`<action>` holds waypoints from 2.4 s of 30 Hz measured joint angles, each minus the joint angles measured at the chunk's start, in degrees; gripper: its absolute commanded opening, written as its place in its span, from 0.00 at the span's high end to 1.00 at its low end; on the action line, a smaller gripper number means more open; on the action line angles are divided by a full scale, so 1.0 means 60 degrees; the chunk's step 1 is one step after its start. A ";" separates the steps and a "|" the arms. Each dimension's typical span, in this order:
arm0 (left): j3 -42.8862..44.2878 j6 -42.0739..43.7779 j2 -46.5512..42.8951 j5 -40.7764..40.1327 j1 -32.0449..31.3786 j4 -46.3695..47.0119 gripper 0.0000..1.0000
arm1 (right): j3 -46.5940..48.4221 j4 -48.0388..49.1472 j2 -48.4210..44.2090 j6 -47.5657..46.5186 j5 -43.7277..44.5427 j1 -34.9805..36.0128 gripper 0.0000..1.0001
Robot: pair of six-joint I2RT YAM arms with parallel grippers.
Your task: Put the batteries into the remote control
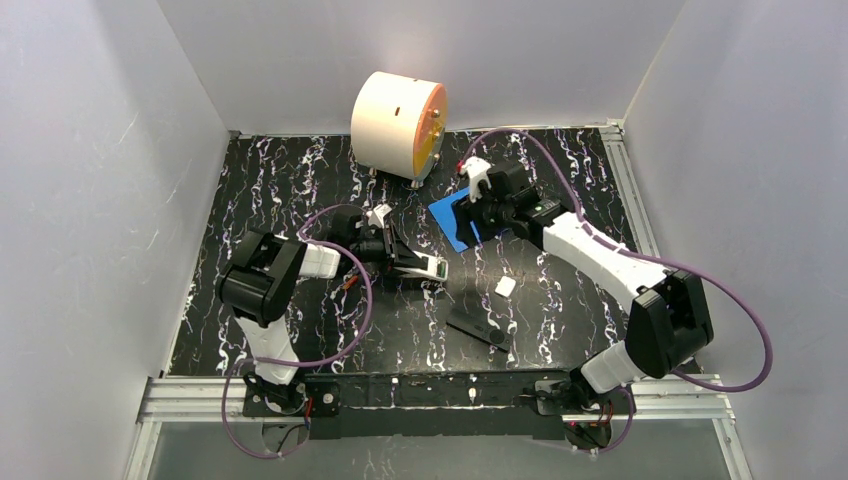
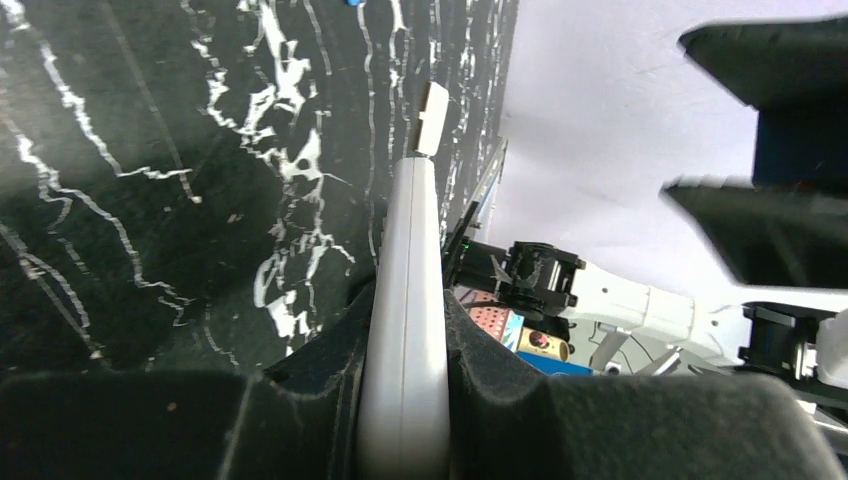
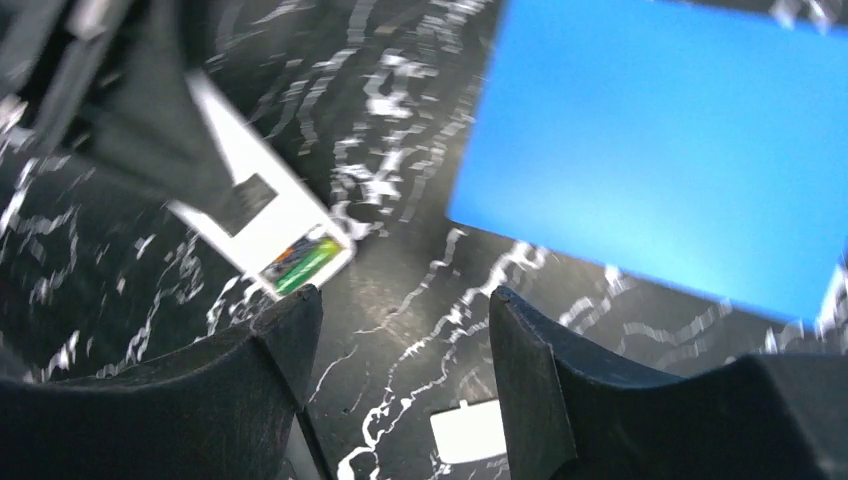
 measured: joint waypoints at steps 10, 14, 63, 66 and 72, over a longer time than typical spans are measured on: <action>0.0015 0.1264 0.0102 -0.0270 0.0000 -0.1231 1.00 | -0.1111 -0.1060 -0.0047 0.1147 0.2612 -0.0408 0.15; 0.0244 0.2127 0.0025 -0.0291 0.0004 -0.2331 1.00 | -0.1916 -0.1599 -0.0029 0.0106 0.2641 -0.0408 0.16; 0.1585 0.4240 -0.0146 0.0361 0.0120 -0.5836 1.00 | -0.2758 -0.1512 -0.0029 -0.3209 0.1260 -0.0219 0.60; 0.1585 0.4233 -0.0149 0.0426 0.0120 -0.5836 1.00 | -0.2703 -0.1417 -0.0860 -0.3231 0.0823 0.0058 0.59; 0.1585 0.4197 -0.0262 0.0448 0.0102 -0.5876 1.00 | -0.2208 -0.1213 -0.1100 -0.3224 0.0197 0.0812 0.59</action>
